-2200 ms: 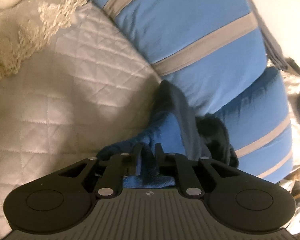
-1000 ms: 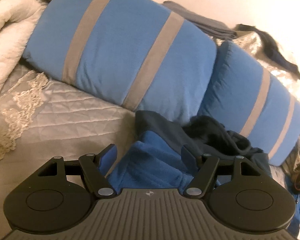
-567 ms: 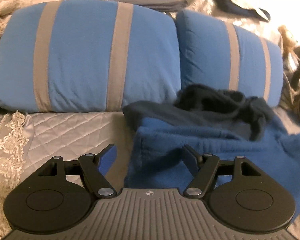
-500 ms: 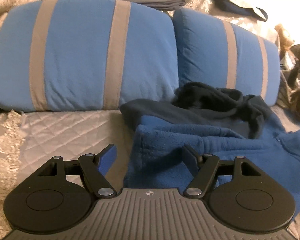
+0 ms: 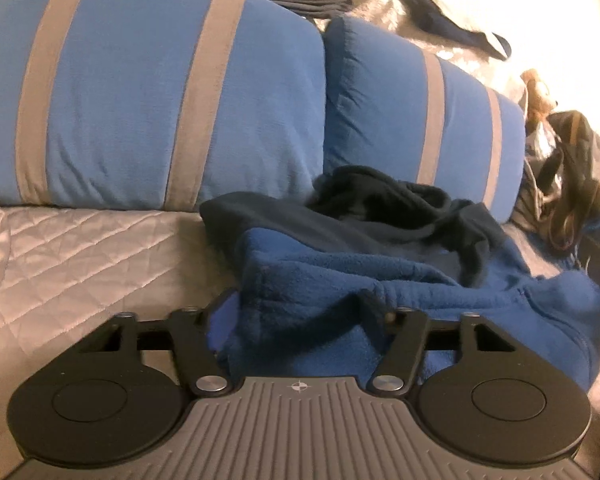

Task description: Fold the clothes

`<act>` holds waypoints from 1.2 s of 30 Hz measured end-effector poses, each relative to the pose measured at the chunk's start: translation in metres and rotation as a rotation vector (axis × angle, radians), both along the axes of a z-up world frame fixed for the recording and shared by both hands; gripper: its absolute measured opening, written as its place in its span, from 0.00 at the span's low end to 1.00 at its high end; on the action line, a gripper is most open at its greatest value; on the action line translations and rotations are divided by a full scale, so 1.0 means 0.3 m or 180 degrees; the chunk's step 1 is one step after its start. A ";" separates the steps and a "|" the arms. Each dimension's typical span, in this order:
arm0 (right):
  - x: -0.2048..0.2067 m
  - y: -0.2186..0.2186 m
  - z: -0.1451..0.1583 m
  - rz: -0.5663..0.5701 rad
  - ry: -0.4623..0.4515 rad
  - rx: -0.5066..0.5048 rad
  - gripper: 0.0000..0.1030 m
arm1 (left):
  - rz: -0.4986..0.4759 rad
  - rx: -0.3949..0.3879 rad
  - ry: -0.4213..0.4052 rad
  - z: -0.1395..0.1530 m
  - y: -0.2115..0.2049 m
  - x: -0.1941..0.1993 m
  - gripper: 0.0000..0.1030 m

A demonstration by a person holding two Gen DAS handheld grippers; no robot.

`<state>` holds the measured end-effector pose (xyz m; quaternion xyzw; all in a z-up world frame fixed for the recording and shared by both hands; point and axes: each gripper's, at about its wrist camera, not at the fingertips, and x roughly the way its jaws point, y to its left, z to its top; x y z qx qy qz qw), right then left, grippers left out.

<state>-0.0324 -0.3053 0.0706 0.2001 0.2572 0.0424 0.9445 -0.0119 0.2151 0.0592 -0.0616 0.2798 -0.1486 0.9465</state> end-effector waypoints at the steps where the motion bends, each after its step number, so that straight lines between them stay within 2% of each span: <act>1: -0.001 -0.002 0.002 -0.0012 -0.0006 -0.0014 1.00 | 0.0013 -0.0041 0.0003 0.001 0.006 -0.001 0.50; 4: -0.002 -0.012 0.003 -0.0067 0.0005 -0.0045 1.00 | 0.0050 -0.0146 -0.0001 0.004 0.021 -0.006 0.46; 9: 0.004 -0.037 0.001 -0.0191 0.0074 -0.0026 1.00 | 0.0125 -0.0194 -0.0041 0.017 0.009 -0.010 0.23; 12: -0.001 -0.052 0.009 -0.0242 0.0042 -0.0056 1.00 | 0.0235 -0.0216 -0.0039 0.030 -0.002 -0.014 0.21; 15: -0.004 -0.070 0.017 -0.0328 0.0014 -0.0057 1.00 | 0.0351 -0.0003 -0.0110 0.056 -0.048 -0.035 0.21; 19: -0.006 -0.121 0.023 -0.0549 0.0010 0.0051 1.00 | 0.0483 0.0439 -0.0249 0.084 -0.138 -0.050 0.20; 22: 0.002 -0.182 0.038 -0.0472 0.0011 0.0192 1.00 | 0.0555 0.0546 -0.0202 0.094 -0.159 -0.049 0.20; 28: 0.031 -0.324 0.014 0.0036 0.0081 0.0112 1.00 | 0.0508 0.0533 -0.0004 0.111 -0.133 -0.035 0.20; 31: 0.071 -0.382 -0.058 0.0448 0.0136 0.0209 1.00 | 0.0437 0.0596 0.0078 0.124 -0.135 -0.021 0.20; 35: 0.137 -0.453 -0.168 0.0916 0.0159 0.0767 0.99 | 0.0362 0.0769 0.0132 0.145 -0.164 -0.002 0.20; 36: 0.158 -0.457 -0.194 0.0987 0.0192 0.0819 0.98 | 0.0372 0.0770 0.0131 0.147 -0.165 -0.001 0.20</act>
